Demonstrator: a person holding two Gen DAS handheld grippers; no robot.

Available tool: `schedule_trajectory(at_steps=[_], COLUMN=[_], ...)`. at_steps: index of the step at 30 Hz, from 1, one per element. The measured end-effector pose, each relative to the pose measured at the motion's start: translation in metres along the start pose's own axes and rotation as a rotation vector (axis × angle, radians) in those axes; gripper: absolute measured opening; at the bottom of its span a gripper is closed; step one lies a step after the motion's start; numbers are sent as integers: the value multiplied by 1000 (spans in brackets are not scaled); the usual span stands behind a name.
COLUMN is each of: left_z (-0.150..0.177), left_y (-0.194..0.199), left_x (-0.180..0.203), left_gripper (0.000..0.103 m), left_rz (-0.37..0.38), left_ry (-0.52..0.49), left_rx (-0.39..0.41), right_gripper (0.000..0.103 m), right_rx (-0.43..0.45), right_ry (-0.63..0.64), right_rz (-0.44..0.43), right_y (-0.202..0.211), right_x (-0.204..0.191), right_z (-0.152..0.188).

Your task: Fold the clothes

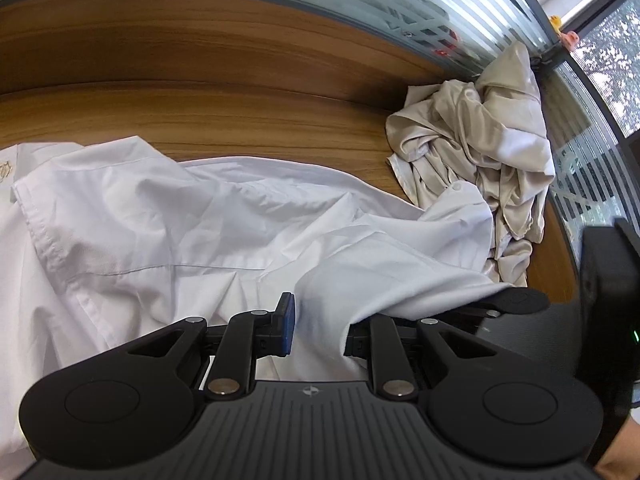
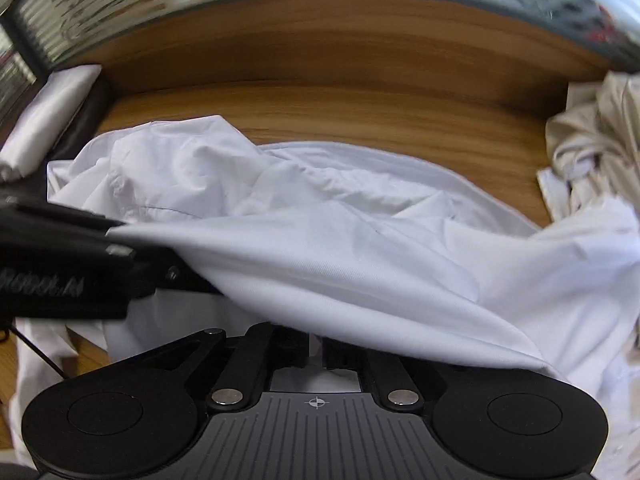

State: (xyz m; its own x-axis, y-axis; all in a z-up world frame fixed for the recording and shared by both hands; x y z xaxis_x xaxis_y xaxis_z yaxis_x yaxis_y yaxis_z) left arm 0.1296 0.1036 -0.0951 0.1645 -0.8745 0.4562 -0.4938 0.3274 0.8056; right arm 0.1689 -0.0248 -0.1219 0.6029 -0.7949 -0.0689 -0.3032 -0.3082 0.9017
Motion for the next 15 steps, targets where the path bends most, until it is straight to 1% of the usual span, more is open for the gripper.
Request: schedule_trajectory(at_steps=[2,5,8,12,15], left_z=[-2,-3,-5,-5,-4], left_y=[-1,-2,-3,-5,-5], left_x=[-1,4,11,18,21], left_gripper=[20,21,22,25,26], left_rz=[7,15,17,25,23], left_ry=[6,-4,-22,-38,-48], left_rx=[-2,-3,1,-2,0], right_gripper=[8,10,10,10,10], right_rx=[4,6,4,-4,-12], right_ry=[51,87,87,96,97], right_rz=[29,55,69,91,103], right_y=[5,11,16,19,18], right_x=[-1,1,6,13,16], right_z=[3,8,11,15,17])
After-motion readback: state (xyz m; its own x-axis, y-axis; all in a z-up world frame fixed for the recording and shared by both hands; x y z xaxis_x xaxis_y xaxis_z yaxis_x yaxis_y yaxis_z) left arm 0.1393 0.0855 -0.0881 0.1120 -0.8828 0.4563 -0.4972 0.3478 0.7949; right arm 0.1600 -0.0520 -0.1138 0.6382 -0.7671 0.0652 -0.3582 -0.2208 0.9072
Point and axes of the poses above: each gripper's, at about its wrist camera, not at the fingertips, and y roughly against the way its jaws point, x to its right, z to its underside, the point moved 5 cm from there along -y, roughly the way its jaws point, and after that the axes turned 2 degrees about z, right-handed, at the moved point
